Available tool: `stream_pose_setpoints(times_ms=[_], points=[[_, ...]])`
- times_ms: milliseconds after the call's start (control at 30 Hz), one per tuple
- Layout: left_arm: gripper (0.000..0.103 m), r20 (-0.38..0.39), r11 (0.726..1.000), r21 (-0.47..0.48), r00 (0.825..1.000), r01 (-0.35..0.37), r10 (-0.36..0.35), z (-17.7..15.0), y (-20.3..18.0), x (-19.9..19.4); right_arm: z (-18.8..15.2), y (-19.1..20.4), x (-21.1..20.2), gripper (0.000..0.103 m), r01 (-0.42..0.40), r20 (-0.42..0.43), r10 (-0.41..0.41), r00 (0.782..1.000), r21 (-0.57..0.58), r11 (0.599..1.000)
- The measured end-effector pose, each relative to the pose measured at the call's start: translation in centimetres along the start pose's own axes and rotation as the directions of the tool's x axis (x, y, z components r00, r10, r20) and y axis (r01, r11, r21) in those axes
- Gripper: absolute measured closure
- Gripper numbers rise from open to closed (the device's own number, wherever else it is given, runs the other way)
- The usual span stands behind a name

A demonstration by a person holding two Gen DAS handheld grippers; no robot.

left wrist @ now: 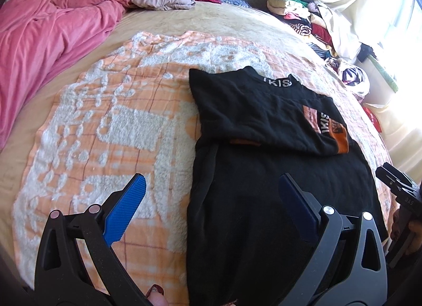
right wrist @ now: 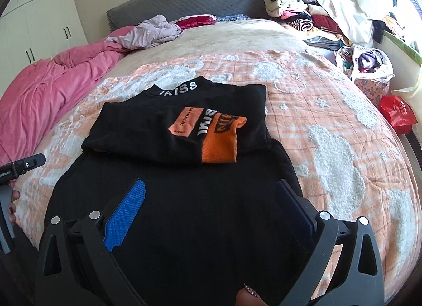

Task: Fold small clothes
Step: 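Move the right tool to the black shirt hem and grasp it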

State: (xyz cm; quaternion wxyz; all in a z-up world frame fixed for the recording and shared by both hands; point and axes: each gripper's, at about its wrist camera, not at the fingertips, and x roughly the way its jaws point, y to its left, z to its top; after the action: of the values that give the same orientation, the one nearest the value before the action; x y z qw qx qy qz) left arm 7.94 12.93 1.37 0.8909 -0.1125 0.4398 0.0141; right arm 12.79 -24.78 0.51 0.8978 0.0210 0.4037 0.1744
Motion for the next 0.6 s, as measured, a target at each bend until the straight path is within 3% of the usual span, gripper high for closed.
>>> stream_pose_setpoints(times_ms=[167,600], points=[[0.009,-0.014,0.999,-0.041,1.000,0.012,-0.012,-1.9,1.6,-0.4,-1.8,-1.2,-1.0,0.005,0.019,-0.024,-0.018,1.000,0.030,0.999],[0.009,-0.065,1.000,-0.002,0.998,-0.001,0.001,-5.6,2.6,-0.7,-5.6,-4.9,-2.8,0.005,0.081,-0.093,-0.075,0.993,0.065,0.995]])
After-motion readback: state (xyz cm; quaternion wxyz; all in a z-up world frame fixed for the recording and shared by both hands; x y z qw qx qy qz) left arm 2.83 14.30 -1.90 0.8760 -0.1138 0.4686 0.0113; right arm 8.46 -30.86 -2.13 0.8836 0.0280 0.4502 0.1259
